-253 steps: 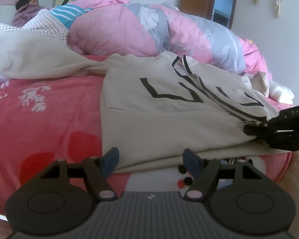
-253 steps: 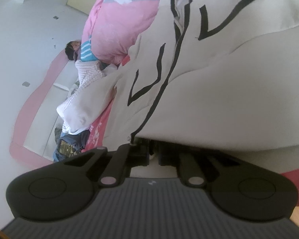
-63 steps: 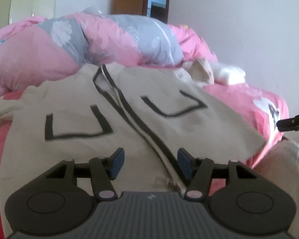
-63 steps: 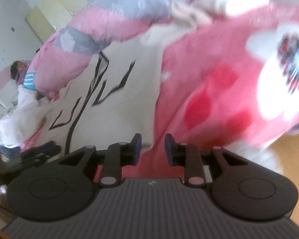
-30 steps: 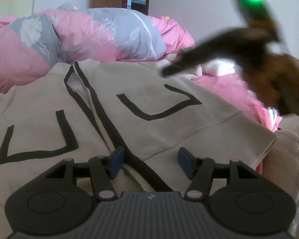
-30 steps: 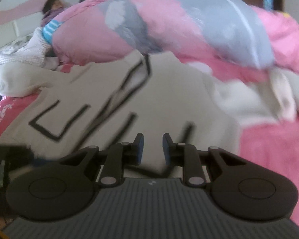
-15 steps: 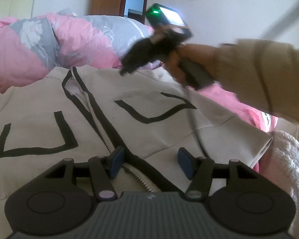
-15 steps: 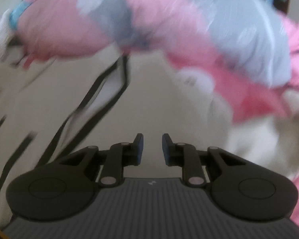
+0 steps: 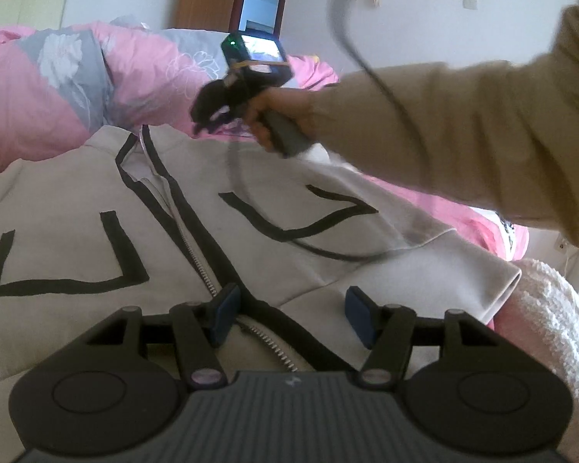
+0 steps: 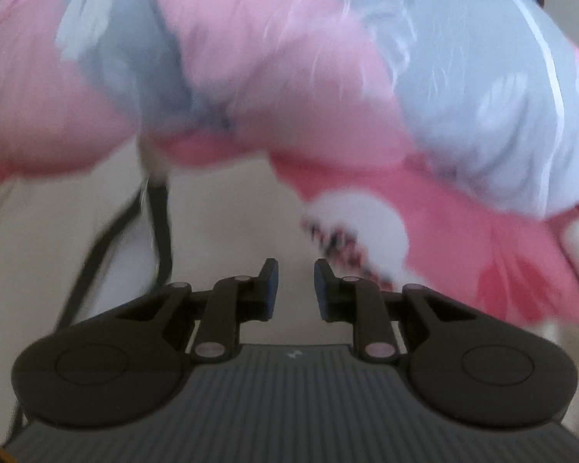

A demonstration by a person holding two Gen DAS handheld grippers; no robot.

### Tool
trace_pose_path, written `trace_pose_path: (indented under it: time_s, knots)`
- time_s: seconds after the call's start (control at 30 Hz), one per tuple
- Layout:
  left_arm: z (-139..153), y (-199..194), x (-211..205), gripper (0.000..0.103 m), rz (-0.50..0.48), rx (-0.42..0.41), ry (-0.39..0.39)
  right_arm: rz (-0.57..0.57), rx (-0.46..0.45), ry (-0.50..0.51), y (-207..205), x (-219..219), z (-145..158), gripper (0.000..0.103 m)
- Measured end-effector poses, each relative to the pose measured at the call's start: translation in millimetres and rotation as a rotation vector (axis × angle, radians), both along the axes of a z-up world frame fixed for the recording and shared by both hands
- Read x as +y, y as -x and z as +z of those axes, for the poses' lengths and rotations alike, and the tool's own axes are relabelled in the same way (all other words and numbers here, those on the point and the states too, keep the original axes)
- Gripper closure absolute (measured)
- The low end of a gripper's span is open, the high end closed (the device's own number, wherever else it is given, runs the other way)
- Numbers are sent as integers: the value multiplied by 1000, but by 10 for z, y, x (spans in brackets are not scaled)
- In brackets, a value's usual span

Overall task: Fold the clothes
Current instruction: 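Move the right tool over the hoodie collar toward the duvet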

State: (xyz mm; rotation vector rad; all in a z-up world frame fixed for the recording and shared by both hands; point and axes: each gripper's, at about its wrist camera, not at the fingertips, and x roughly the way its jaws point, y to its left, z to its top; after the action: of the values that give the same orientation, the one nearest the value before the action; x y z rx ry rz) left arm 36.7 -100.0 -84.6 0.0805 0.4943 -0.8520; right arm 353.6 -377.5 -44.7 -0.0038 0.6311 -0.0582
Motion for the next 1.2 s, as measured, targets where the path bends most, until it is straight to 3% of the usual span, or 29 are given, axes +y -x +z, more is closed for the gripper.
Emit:
trace_pose_path:
  time_s: [0.17,0.3,0.4,0.5,0.53,0.6,0.73,0.9,0.93,1.13,1.2]
  knots:
    - [-9,-26,28,39,-8,13,19,-14,45,-40,-465,-69,-470,84]
    - [-17,-33,38,39,-9,16,27,-57,64,-103,-485,-91,-258,82]
    - [-21,-35,41,39,-10,17,31,-31,-3,-150,-474,-78,-92,82]
    - [-19,-37,46,39,-10,22,37,-19,11,-190,-649,-25,-240,84]
    - [-18,-39,50,39,-10,24,40,-25,41,-180,-727,6,-369,84]
    - [-18,-45,61,39,-11,31,47,-23,13,-116,-749,109,-479,84]
    - [-14,-51,75,39,-8,36,54,-54,58,-105,-714,143,-311,83]
    - [-4,-76,93,38,0,50,65,-71,18,-162,-188,-13,38,78]
    - [3,-87,111,32,7,59,73,-78,16,-182,-32,-82,107,77]
    - [51,-150,172,30,28,114,112,-86,5,-412,995,-490,400,76]
    - [73,-139,164,30,37,111,102,-66,6,-445,1311,-518,399,76]
